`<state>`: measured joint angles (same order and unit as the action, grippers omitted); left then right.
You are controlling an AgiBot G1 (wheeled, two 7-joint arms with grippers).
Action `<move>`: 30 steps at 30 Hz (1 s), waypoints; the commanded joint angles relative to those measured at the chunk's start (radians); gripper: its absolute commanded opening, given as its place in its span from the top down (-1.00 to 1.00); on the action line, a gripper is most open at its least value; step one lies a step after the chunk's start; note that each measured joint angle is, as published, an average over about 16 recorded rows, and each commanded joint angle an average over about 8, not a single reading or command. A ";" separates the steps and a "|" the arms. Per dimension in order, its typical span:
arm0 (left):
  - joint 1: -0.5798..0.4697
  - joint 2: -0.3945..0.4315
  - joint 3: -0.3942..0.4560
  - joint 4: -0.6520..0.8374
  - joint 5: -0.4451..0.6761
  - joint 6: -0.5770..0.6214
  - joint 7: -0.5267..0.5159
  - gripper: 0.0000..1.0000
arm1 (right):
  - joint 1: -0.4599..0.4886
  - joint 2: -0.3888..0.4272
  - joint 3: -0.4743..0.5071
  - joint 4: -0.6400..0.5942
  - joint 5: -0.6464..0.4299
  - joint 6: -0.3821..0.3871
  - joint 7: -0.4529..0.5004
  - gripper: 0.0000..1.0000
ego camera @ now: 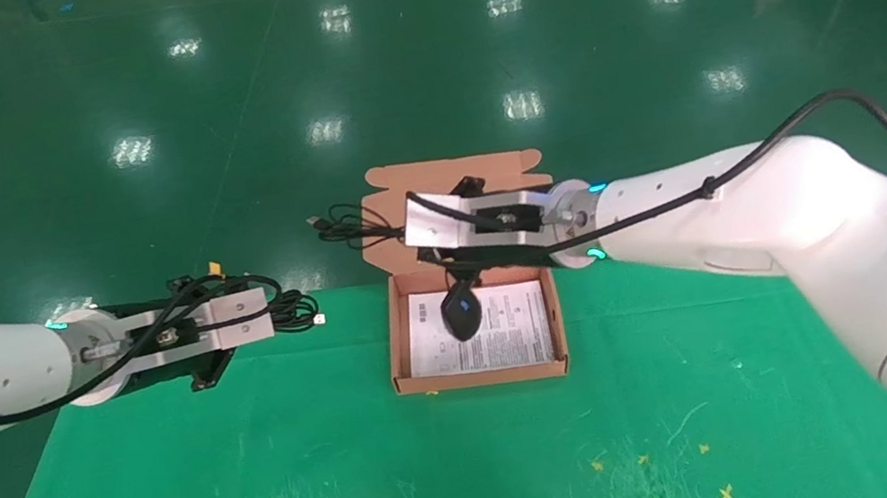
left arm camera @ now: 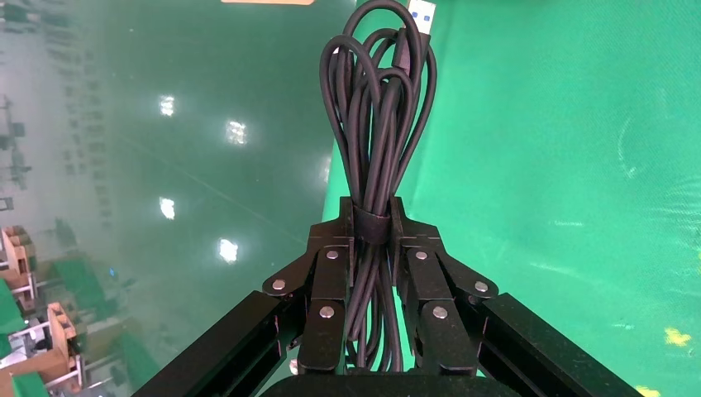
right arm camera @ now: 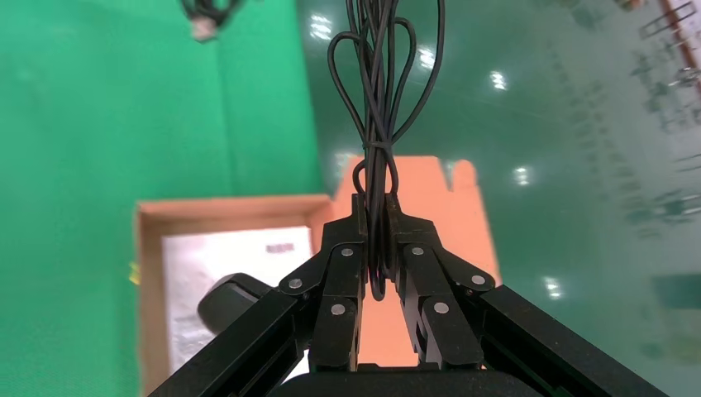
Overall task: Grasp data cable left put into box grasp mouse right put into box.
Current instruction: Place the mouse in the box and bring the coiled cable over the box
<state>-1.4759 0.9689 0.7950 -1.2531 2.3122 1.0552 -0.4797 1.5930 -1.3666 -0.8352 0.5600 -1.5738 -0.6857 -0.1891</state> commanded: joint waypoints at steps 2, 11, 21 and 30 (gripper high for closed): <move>0.001 0.000 0.000 -0.003 0.002 0.001 -0.003 1.00 | -0.010 -0.002 -0.032 0.004 0.046 0.015 0.011 1.00; 0.001 -0.001 0.000 -0.004 0.003 0.002 -0.004 1.00 | -0.018 0.001 -0.110 -0.063 0.121 0.070 0.057 1.00; 0.001 -0.001 0.000 -0.004 0.003 0.002 -0.004 1.00 | -0.022 0.001 -0.186 -0.150 0.156 0.100 0.114 1.00; 0.002 -0.001 0.000 -0.005 0.003 0.002 -0.004 1.00 | -0.022 0.002 -0.230 -0.164 0.169 0.100 0.135 -0.96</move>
<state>-1.4736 0.9687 0.7952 -1.2582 2.3148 1.0568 -0.4837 1.5704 -1.3607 -1.0617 0.4024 -1.4049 -0.5864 -0.0543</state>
